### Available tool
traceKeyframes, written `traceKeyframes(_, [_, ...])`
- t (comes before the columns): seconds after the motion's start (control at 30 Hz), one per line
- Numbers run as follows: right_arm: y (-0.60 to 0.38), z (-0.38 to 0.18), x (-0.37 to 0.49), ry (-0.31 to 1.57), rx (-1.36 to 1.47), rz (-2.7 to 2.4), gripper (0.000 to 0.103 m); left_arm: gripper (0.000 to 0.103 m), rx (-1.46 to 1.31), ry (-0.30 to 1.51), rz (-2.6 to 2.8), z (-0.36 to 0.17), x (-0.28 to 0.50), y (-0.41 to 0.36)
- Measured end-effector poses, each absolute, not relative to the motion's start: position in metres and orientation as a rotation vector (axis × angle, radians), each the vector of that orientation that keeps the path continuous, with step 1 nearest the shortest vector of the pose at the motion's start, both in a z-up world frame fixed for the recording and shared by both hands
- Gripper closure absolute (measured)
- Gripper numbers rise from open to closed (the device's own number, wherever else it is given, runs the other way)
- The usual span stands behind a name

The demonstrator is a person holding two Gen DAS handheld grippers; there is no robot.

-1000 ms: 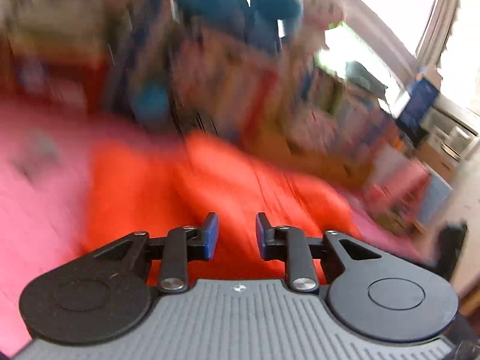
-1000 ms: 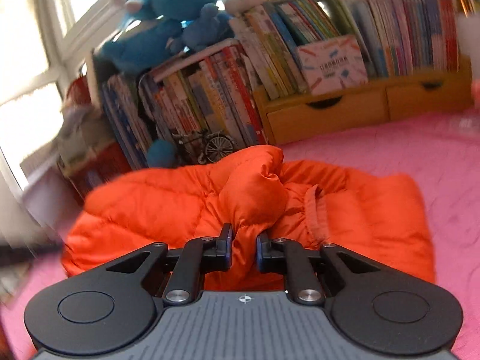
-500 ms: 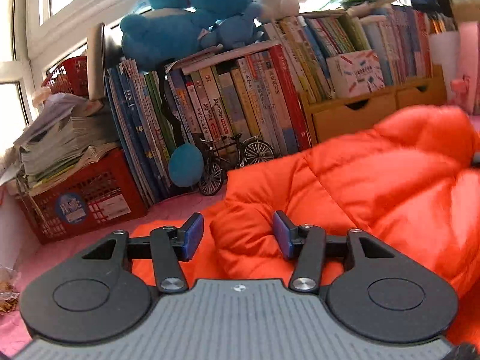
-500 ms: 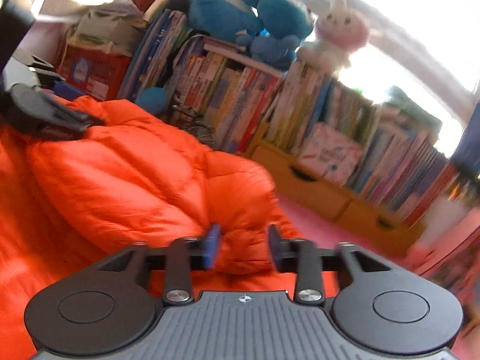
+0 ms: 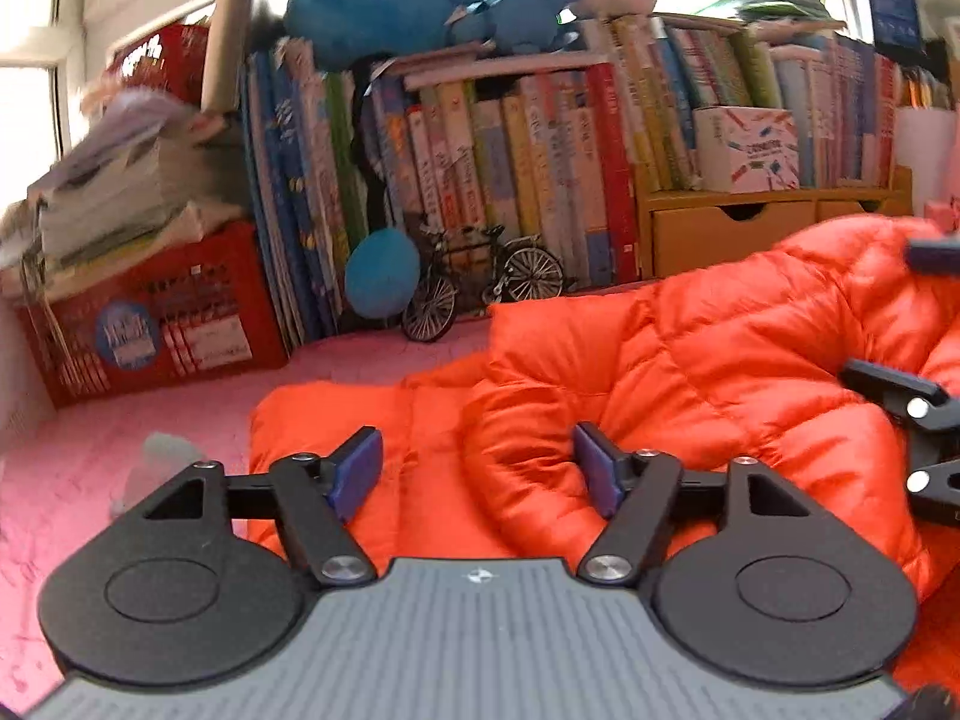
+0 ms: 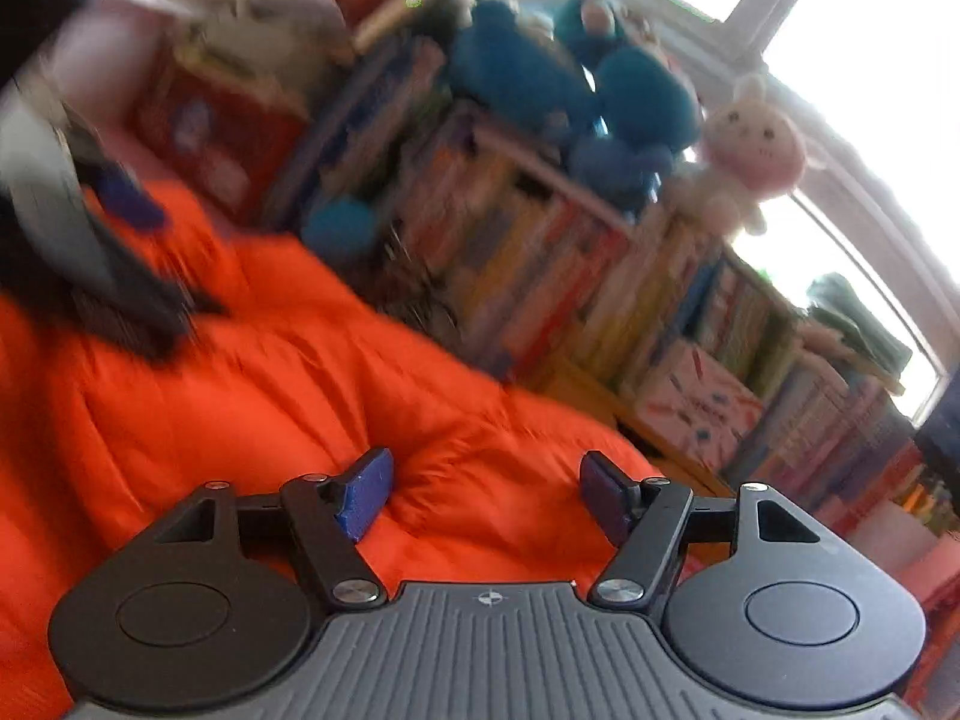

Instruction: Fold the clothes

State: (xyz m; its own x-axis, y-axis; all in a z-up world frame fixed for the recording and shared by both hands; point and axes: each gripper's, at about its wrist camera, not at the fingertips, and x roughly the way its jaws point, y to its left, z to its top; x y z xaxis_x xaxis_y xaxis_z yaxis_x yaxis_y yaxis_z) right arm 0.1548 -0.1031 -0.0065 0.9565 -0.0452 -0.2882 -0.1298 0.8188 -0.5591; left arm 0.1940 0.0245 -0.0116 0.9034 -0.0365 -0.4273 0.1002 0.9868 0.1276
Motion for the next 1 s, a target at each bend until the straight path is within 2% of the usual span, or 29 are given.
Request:
traceKeyframes(0.27, [-0.156,-0.023,0.153,0.401,-0.660,-0.105,0.035,0.029,0.138,0.456,-0.048,-0.015,0.202,0.031])
traceKeyframes(0.4, [-0.169,-0.009,0.141,0.404,-0.614,-0.094,0.035,0.029,0.130,0.440,-0.036,-0.011,0.198,0.041])
traceKeyframes(0.47, [-0.176,-0.002,0.135,0.405,-0.590,-0.089,0.038,0.030,0.130,0.395,-0.047,0.000,0.188,0.052])
traceKeyframes(0.6, [-0.188,0.014,0.123,0.403,-0.543,-0.077,0.037,0.031,0.096,0.299,-0.061,0.039,0.181,0.061])
traceKeyframes(0.73, [-0.179,0.063,0.141,0.270,-0.396,0.016,0.032,0.031,0.104,0.232,-0.068,0.071,0.206,0.043])
traceKeyframes(0.87, [-0.170,0.068,0.205,0.279,-0.156,0.121,0.033,0.032,0.110,0.336,-0.040,0.054,0.253,0.012])
traceKeyframes(1.0, [-0.170,0.029,0.260,0.416,-0.077,0.083,0.036,0.033,0.160,0.416,0.069,0.013,0.274,-0.002])
